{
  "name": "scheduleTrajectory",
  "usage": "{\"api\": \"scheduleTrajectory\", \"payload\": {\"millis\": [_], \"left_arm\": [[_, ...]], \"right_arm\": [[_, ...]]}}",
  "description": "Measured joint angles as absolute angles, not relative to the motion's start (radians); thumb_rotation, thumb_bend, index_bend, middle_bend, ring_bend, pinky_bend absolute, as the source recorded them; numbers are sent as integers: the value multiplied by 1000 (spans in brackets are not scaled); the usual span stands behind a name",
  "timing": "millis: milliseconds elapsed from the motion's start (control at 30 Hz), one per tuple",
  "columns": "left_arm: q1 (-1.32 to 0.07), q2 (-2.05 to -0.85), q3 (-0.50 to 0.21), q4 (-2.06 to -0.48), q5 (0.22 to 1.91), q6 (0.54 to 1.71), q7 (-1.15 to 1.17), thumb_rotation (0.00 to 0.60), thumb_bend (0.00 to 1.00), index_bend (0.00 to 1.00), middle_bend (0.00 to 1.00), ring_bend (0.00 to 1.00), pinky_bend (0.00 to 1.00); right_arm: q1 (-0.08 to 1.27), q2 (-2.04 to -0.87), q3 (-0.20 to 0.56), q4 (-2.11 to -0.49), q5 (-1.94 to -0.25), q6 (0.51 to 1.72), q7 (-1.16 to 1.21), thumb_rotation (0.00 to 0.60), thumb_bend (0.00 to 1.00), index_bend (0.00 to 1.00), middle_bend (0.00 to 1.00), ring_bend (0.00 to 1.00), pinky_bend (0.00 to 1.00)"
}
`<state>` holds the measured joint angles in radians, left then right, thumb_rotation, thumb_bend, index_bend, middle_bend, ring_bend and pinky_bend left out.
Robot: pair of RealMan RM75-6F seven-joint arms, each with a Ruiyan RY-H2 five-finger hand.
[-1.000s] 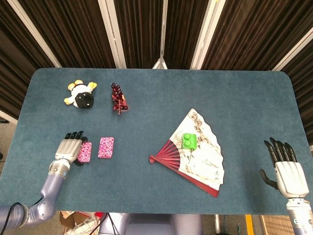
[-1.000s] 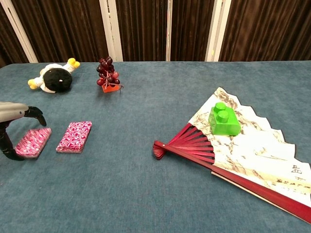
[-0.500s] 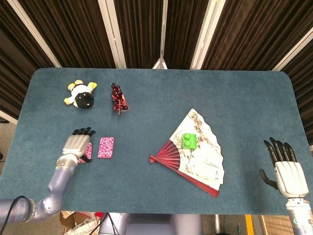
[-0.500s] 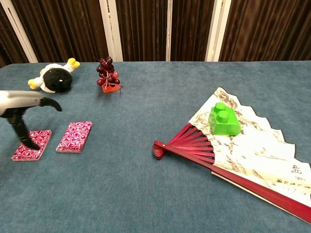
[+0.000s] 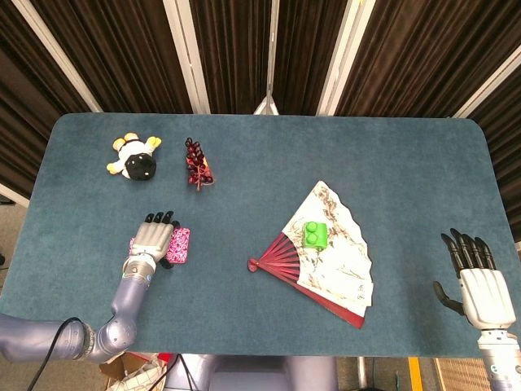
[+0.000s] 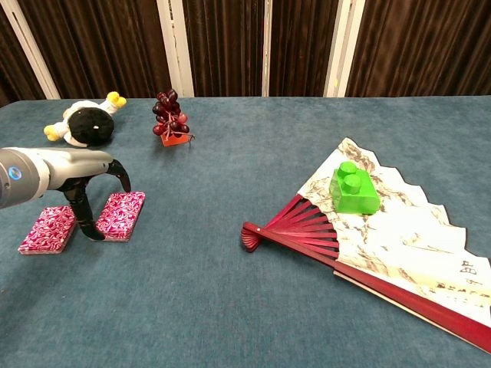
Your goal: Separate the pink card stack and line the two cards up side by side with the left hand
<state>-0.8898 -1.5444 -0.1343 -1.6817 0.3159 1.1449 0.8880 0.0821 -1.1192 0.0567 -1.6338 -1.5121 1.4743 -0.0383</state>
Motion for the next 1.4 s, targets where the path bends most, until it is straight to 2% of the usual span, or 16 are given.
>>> {"api": "scheduleTrajectory", "payload": {"millis": [233, 300, 467, 600, 800, 1133, 1400], "left_arm": [[-902, -1574, -134, -1635, 294, 1139, 899, 600, 195, 266, 0, 0, 0], [-904, -1580, -132, -1628, 290, 1138, 902, 600, 221, 299, 0, 0, 0], [-904, -1588, -132, -1617, 296, 1137, 897, 600, 376, 517, 0, 0, 0], [-899, -1592, -136, -1616, 320, 1143, 877, 600, 409, 578, 0, 0, 11], [-880, -1580, -142, -1648, 395, 1156, 823, 600, 410, 584, 0, 0, 12], [-863, -1528, -142, -1795, 506, 1174, 781, 600, 410, 575, 0, 0, 12], [-884, -1595, -131, -1782, 500, 1180, 813, 600, 405, 533, 0, 0, 12]], "right_arm": [[82, -1120, 58, -1633, -1511, 1475, -39, 600, 367, 0, 0, 0, 51], [82, -1120, 58, -1633, -1510, 1475, -39, 600, 367, 0, 0, 0, 51], [82, -1121, 57, -1633, -1511, 1475, -39, 600, 366, 0, 0, 0, 51], [82, -1119, 58, -1634, -1511, 1475, -38, 600, 367, 0, 0, 0, 51], [81, -1121, 57, -1633, -1511, 1475, -41, 600, 367, 0, 0, 0, 51], [81, -1122, 57, -1634, -1513, 1477, -45, 600, 366, 0, 0, 0, 51], [80, -1120, 58, -1634, -1510, 1476, -38, 600, 366, 0, 0, 0, 51]]}}
